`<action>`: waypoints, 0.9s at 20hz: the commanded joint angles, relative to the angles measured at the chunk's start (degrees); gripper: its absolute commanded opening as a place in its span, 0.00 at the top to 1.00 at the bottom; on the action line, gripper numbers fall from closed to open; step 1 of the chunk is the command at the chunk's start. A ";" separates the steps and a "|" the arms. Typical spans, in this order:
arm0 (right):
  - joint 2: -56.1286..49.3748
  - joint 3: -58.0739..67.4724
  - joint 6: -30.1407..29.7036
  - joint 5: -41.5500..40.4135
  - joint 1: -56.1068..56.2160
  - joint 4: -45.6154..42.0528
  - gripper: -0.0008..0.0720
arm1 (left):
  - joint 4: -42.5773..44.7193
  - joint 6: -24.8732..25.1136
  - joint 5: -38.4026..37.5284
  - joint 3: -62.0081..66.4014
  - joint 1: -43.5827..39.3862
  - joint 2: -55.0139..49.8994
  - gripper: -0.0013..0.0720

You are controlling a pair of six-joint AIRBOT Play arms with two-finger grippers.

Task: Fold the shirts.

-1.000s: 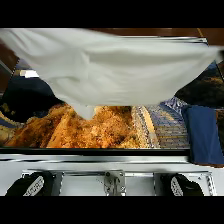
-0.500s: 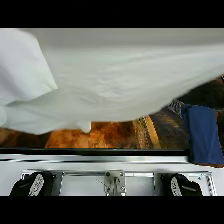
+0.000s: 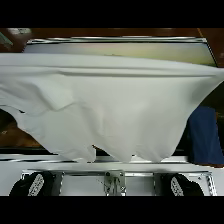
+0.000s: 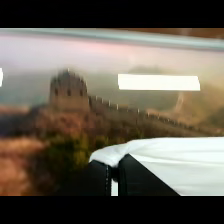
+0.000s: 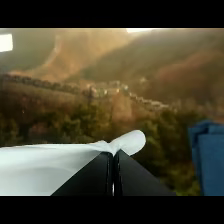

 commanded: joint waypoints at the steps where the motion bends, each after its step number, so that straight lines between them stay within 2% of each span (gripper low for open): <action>1: -9.11 -9.79 -2.36 -7.48 -0.04 2.73 0.91 | 1.68 0.50 4.83 -11.67 0.04 -4.15 0.93; 4: -18.78 -12.70 -6.82 -25.77 0.00 14.84 0.91 | -1.03 0.59 15.26 -17.84 -0.13 -11.91 0.93; 7: -27.50 -12.70 -10.21 -37.51 0.00 27.78 0.91 | -6.29 0.59 20.22 -18.29 -1.81 -21.22 0.93; 9: -32.57 -12.72 -10.21 -39.43 0.81 29.99 0.91 | -6.95 0.61 21.07 -18.29 -4.24 -27.67 0.93; 13: -40.85 -12.72 -9.99 -39.41 6.45 25.53 0.91 | -6.99 0.44 21.05 -18.29 -9.86 -39.63 0.93; 16: -44.57 -12.72 -7.69 -39.78 9.62 24.20 0.90 | -6.97 -0.13 20.81 -18.29 -12.66 -45.22 0.93; 17: -44.96 -12.70 -7.10 -39.74 9.97 24.26 0.78 | -6.97 -1.53 19.96 -18.18 -12.87 -46.36 0.89; 18: -44.85 -12.61 -6.21 -38.95 9.92 24.59 0.37 | -6.91 -2.47 18.45 -17.75 -12.59 -46.95 0.71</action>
